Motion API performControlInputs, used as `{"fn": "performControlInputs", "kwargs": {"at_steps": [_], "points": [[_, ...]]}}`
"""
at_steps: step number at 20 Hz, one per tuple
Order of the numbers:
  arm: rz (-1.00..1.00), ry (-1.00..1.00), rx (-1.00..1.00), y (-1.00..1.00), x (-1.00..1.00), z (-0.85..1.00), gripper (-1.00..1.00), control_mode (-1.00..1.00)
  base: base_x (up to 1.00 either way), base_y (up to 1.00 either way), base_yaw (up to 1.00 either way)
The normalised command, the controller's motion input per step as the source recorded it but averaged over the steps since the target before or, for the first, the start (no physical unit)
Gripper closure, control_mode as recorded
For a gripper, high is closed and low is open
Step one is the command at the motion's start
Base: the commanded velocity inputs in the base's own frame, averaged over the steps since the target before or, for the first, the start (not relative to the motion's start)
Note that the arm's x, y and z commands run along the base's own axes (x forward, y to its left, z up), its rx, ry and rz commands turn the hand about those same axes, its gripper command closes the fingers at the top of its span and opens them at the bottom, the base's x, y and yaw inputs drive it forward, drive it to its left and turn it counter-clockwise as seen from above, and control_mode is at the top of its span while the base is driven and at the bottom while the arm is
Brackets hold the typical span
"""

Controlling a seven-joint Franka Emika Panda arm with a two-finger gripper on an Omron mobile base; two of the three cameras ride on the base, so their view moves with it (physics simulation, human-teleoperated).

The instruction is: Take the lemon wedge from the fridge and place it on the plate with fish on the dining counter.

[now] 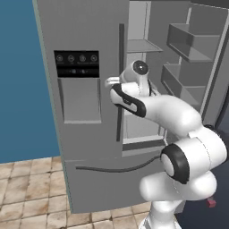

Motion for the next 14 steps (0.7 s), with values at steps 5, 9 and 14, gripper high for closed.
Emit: {"fn": "performControlInputs", "kwargs": {"at_steps": [5,9,14], "points": [[0.00,-0.07,-0.01,0.74,-0.93,0.36,1.00,-1.00,0.00,0.00,0.00],[0.00,0.00,-0.08,1.00,-0.99,0.54,1.00,-1.00,0.00,0.00,0.00],[0.00,0.00,-0.13,1.00,-0.85,0.55,1.00,-1.00,0.00,0.00,0.00]]}}
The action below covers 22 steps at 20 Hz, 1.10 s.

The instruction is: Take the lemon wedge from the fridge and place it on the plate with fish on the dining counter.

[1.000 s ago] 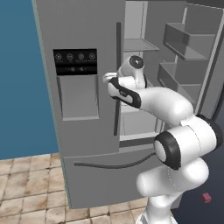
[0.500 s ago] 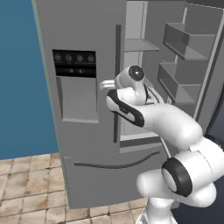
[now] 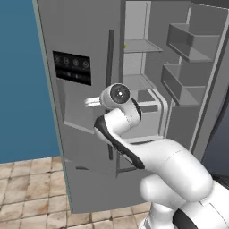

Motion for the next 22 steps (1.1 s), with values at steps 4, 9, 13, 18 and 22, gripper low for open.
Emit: {"fn": "performControlInputs", "kwargs": {"at_steps": [4,9,13,18,22], "points": [[-0.04,0.00,-0.15,1.00,-0.67,0.49,1.00,-1.00,0.00,0.00,0.00],[-0.16,0.00,-0.13,1.00,-0.62,0.27,1.00,-1.00,0.00,0.00,0.00],[-0.15,0.04,-0.14,0.76,-0.12,0.03,-1.00,-1.00,0.00,0.00,0.00],[0.00,0.00,-0.03,-0.19,-0.55,-0.15,-1.00,-1.00,0.00,0.00,0.00],[0.00,-0.02,-0.03,-0.65,-1.00,-0.31,-1.00,-1.00,0.00,0.00,0.00]]}}
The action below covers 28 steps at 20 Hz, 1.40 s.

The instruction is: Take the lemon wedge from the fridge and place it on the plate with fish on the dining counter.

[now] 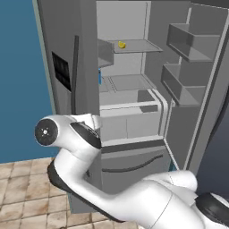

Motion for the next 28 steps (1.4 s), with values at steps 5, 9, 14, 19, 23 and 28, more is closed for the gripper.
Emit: {"fn": "performControlInputs", "kwargs": {"at_steps": [5,9,14,19,23,28], "points": [[0.00,-0.01,0.00,-0.89,-0.99,-0.16,-1.00,-1.00,0.00,0.00,0.00],[0.00,0.09,0.01,-1.00,-0.32,0.01,-1.00,-1.00,0.00,0.00,0.00],[0.00,0.33,0.08,-1.00,0.17,0.11,-1.00,-1.00,0.00,0.00,0.00],[0.07,0.28,0.17,-0.98,0.69,0.18,-1.00,-1.00,0.00,0.00,0.00],[0.36,0.06,0.15,-0.58,0.43,0.00,-1.00,-1.00,0.00,0.00,0.00],[0.19,0.01,0.27,-0.08,0.15,0.31,-1.00,-1.00,0.00,0.00,0.00]]}}
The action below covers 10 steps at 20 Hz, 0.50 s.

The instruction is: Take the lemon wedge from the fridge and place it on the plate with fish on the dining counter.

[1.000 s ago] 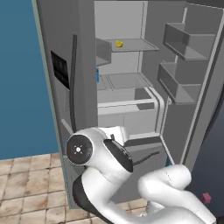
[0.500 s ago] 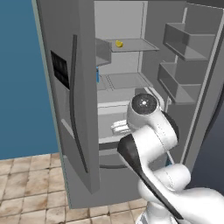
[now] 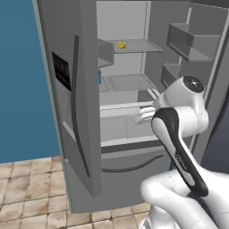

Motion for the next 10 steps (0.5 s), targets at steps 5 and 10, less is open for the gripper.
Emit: {"fn": "performControlInputs", "kwargs": {"at_steps": [5,10], "points": [[0.11,-0.04,0.24,0.06,0.00,0.41,-1.00,-1.00,0.00,0.00,0.00],[0.01,0.00,0.06,0.26,0.35,0.21,-1.00,-1.00,0.00,0.00,0.00]]}}
